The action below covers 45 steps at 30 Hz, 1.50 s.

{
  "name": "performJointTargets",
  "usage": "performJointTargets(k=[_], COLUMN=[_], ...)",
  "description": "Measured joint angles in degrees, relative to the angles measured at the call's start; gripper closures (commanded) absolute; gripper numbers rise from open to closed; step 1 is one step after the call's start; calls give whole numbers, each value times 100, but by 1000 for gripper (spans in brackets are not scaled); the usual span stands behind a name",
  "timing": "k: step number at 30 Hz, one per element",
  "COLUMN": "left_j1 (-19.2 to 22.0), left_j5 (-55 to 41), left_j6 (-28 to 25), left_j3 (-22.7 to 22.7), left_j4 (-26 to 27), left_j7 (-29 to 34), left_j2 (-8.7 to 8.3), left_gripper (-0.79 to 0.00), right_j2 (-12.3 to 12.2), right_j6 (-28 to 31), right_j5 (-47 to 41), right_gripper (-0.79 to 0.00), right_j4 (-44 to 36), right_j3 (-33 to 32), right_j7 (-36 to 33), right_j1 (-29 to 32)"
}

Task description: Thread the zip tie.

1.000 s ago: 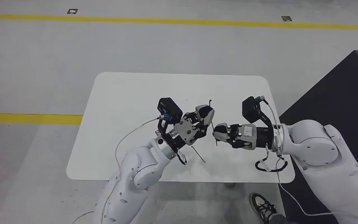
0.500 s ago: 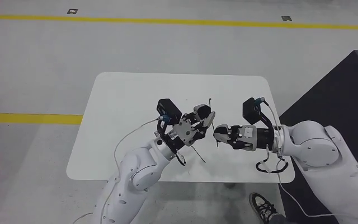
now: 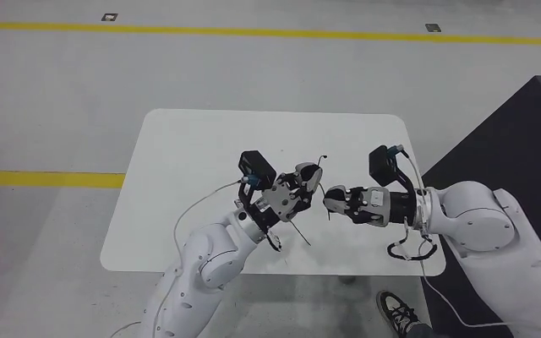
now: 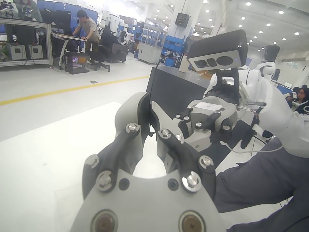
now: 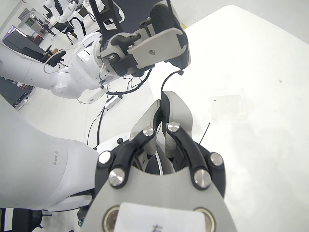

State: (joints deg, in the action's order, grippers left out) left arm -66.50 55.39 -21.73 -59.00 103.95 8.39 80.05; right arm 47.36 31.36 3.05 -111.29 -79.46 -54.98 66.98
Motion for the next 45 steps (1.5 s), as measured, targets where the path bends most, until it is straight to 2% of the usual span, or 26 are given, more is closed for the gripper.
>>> performJointTargets(k=[17,24,31,35,39,42,45], left_j1=[-21,-29,-13,-9,-2,-10,-27], left_j5=[-46,-44,-56,-69,-80,-80,-62], left_j6=[40,148,276,298,286,268,256], left_j3=[50,75,82,77,78,48,-15], left_j4=[-100,-88,-77,-70,-62,-39,7], left_j7=[-89,-56,-30,-17,-24,-50,-71], left_j2=[1,5,13,13,14,8,-2], left_gripper=[0,-31,-3,0,-89,-219,-249], right_j2=[-16,-15,-10,-5,-10,-13,-25], right_j6=[70,199,295,337,363,376,414], right_j5=[252,818,1755,1823,1735,1563,1329], right_gripper=[0,0,0,0,0,0,0], right_j4=[-63,-181,-360,-381,-363,-307,-246], right_j3=[-131,-101,-111,-67,-56,-48,-73], right_j7=[323,491,869,970,959,932,845], right_j1=[40,80,173,230,244,255,252])
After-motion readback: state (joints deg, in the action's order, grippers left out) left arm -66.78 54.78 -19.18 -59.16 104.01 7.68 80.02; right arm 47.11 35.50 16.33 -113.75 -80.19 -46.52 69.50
